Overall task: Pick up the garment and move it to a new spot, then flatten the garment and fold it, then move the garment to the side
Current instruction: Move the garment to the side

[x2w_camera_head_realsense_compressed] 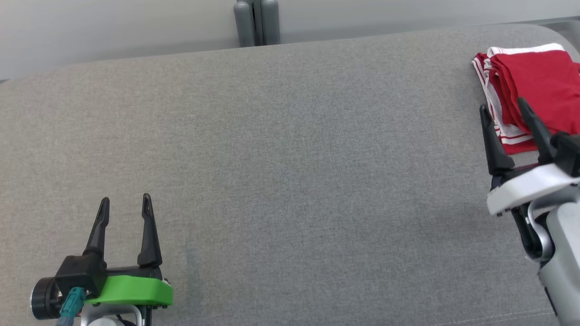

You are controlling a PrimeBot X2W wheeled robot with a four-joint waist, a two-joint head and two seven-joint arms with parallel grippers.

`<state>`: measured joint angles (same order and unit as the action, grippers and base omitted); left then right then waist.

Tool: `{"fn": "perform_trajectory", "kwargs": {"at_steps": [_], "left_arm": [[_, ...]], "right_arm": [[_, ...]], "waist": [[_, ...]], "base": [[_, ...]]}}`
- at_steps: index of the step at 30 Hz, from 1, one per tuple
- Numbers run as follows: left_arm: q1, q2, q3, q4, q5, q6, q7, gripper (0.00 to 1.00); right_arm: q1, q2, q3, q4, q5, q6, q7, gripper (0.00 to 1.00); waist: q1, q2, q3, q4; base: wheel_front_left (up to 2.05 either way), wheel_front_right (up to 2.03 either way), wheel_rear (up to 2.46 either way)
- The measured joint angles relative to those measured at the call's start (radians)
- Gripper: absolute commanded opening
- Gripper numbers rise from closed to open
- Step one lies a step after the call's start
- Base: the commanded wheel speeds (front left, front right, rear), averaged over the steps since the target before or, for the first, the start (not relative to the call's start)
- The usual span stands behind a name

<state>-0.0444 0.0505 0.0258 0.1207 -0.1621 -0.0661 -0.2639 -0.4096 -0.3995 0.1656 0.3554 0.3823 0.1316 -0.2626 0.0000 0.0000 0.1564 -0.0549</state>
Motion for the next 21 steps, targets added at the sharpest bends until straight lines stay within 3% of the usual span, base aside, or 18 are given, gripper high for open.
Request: {"fn": "perform_trajectory", "kwargs": {"at_steps": [9,21], "left_arm": [[0.016,0.0,0.004,0.025,-0.005,-0.006,0.0,1.0],[0.048,-0.001,0.009,0.061,-0.005,-0.019,0.0,1.0]], "right_arm": [[0.229,0.125,-0.097,-0.127,-0.049,0.0,0.0,1.0],[0.377,0.235,-0.12,-0.207,-0.1,0.0,0.0,1.0]], "waist": [[0.0,0.0,-0.061,0.034],[0.0,0.0,-0.129,0.062]], "base": [[0.0,0.0,0.0],[0.0,0.0,0.0]]}}
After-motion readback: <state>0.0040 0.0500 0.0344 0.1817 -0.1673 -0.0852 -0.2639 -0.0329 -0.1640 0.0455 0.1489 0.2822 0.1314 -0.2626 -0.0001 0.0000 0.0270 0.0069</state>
